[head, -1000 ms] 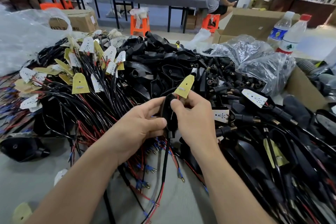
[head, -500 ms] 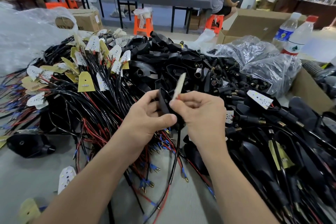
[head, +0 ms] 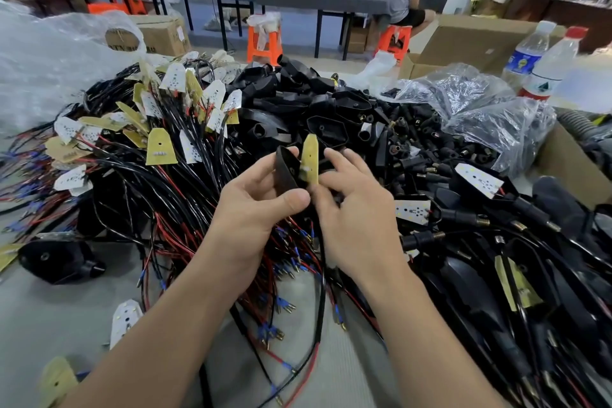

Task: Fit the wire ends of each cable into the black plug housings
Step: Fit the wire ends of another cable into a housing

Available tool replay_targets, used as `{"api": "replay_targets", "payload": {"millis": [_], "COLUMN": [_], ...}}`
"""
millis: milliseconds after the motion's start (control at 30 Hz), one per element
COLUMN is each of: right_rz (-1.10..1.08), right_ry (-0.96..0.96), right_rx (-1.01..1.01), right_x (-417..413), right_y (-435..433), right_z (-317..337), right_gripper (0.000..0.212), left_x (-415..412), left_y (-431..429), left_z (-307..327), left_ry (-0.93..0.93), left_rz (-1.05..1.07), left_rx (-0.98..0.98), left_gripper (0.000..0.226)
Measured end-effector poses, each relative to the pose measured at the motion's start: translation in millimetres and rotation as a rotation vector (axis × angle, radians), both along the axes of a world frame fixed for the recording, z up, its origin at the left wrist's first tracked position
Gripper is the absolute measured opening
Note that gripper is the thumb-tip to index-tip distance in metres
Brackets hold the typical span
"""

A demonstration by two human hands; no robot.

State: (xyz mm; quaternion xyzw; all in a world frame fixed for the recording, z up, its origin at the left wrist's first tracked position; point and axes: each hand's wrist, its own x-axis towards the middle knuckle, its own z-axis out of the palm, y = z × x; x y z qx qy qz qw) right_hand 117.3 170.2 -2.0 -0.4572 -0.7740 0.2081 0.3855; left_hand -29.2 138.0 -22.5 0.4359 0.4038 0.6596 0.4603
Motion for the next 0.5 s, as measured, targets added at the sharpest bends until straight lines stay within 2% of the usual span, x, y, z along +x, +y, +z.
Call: {"api": "replay_targets", "payload": {"millis": [100, 200, 300, 333, 433, 500], "right_rz": [0.03, 0.038, -0.088, -0.113, 0.006, 0.082], "right_ry": [-0.259, -0.296, -0.033, 0.068, 0.257, 0.281], "right_rx": [0.026, 0.048, 0.054, 0.029, -0.131, -0.144], "right_x": [0.7, 0.8, -4.4, -4.6, -1.7, 0.1], "right_y": [2.3, -2.6, -8.2, -8.8, -7.8, -6.5], "right_z": [-0.2, -0.4, -2.1, -1.5, 2.8, 6.0], "right_gripper": [0.028, 0.027, 0.019, 0.023, 0.058, 0.056], "left_x": [2.2, 3.9, 2.1, 1.3, 1.0, 1.3], "left_y": [0.1, 0.1, 2.3, 2.7, 3.1, 2.4], "left_z": [-2.1, -1.3, -0.6, -0.9, -2.1, -2.5], "left_ry": [0.116, 0.178, 0.153, 0.14, 0.125, 0.117], "left_rz": [0.065, 0.047, 0.057, 0.057, 0.019, -0.005], "left_rx": [-0.004, -0.008, -0.003, -0.003, -0.011, -0.019], "left_gripper": [0.066, 0.064, 0.066, 0.065, 0.063, 0.062]}}
